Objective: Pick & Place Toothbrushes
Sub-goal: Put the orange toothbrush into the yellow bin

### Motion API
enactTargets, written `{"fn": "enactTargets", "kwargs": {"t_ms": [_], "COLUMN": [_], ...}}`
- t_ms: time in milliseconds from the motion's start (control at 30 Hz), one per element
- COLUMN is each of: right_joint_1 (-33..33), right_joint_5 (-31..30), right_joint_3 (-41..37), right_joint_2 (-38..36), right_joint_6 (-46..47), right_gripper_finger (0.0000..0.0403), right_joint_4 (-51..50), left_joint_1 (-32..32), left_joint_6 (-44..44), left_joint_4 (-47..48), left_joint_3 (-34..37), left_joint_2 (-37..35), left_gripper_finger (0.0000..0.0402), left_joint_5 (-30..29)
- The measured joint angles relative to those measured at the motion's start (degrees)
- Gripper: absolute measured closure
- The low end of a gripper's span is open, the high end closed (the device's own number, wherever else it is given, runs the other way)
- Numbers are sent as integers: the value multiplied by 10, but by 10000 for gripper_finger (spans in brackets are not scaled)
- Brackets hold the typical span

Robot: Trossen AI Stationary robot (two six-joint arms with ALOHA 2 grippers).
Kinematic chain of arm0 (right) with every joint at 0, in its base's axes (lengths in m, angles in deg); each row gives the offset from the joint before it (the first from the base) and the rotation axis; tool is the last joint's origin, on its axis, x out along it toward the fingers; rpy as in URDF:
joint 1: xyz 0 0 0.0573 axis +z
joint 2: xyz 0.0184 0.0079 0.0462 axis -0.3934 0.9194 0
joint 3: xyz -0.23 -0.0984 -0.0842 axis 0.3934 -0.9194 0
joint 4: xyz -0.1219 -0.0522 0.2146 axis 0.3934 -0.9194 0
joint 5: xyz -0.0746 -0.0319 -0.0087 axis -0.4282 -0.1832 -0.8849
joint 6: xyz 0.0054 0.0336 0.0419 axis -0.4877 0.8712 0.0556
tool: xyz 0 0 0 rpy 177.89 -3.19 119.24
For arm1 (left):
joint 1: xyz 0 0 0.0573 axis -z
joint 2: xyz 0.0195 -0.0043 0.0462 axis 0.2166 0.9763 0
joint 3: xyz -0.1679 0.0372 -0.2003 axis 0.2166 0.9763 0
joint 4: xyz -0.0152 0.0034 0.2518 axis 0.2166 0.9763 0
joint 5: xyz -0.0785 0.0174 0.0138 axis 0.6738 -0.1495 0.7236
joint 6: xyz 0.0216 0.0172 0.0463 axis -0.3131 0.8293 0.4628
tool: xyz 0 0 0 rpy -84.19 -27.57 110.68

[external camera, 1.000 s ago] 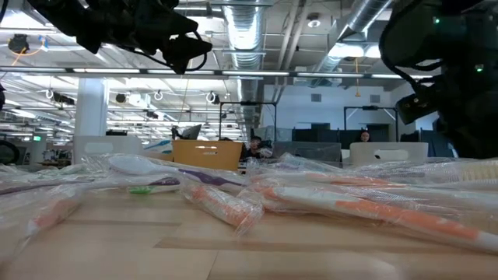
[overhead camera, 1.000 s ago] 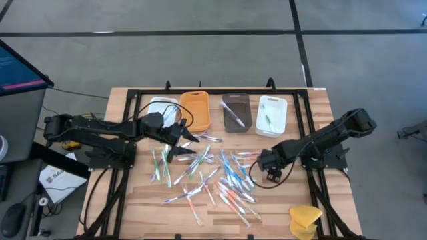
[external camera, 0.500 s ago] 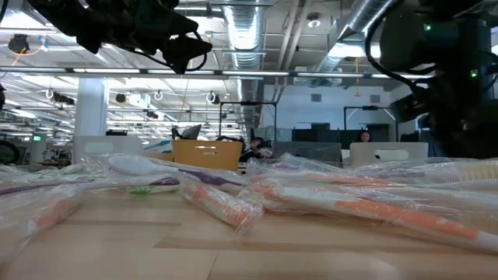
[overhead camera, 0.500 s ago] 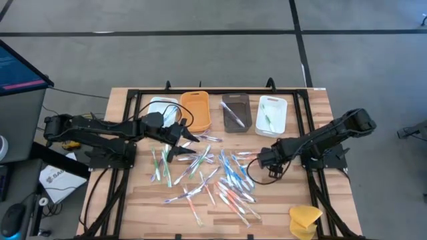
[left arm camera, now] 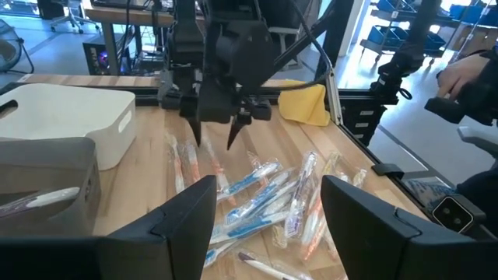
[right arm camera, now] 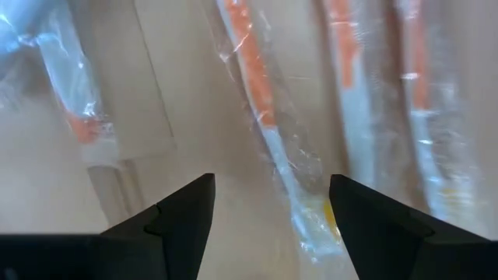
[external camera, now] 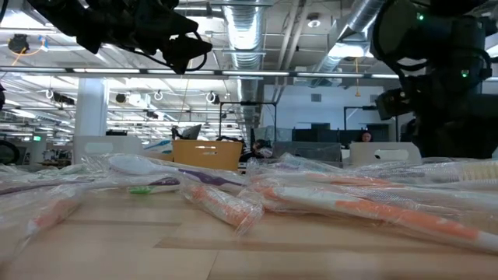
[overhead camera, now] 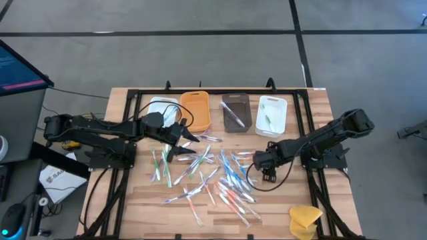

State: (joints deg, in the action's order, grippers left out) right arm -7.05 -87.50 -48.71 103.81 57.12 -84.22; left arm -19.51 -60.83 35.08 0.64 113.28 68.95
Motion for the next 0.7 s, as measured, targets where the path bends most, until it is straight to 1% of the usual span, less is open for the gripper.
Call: {"fn": "enactTargets", "kwargs": {"t_ms": [200, 300, 367, 500, 700], "right_joint_1": [12, 9, 10, 12, 12], "right_joint_5": [5, 26, 28, 33, 45], "right_joint_3": [7, 11, 14, 19, 21], "right_joint_2": [55, 61, 58, 41, 44], "right_joint_6": [0, 14, 26, 52, 61], "right_gripper_finger": [154, 158, 170, 217, 319], "right_joint_4": [-3, -6, -7, -4, -7], "left_joint_1": [0, 0, 0, 0, 0], "left_joint_6": [0, 7, 13, 13, 13], "left_joint_4": [-1, -4, -9, -12, -15], "left_joint_3": [17, 26, 29, 30, 30], "left_joint_2": [0, 0, 0, 0, 0], "left_gripper_finger": [175, 175, 175, 175, 175], "left_joint_5": [0, 0, 0, 0, 0]}}
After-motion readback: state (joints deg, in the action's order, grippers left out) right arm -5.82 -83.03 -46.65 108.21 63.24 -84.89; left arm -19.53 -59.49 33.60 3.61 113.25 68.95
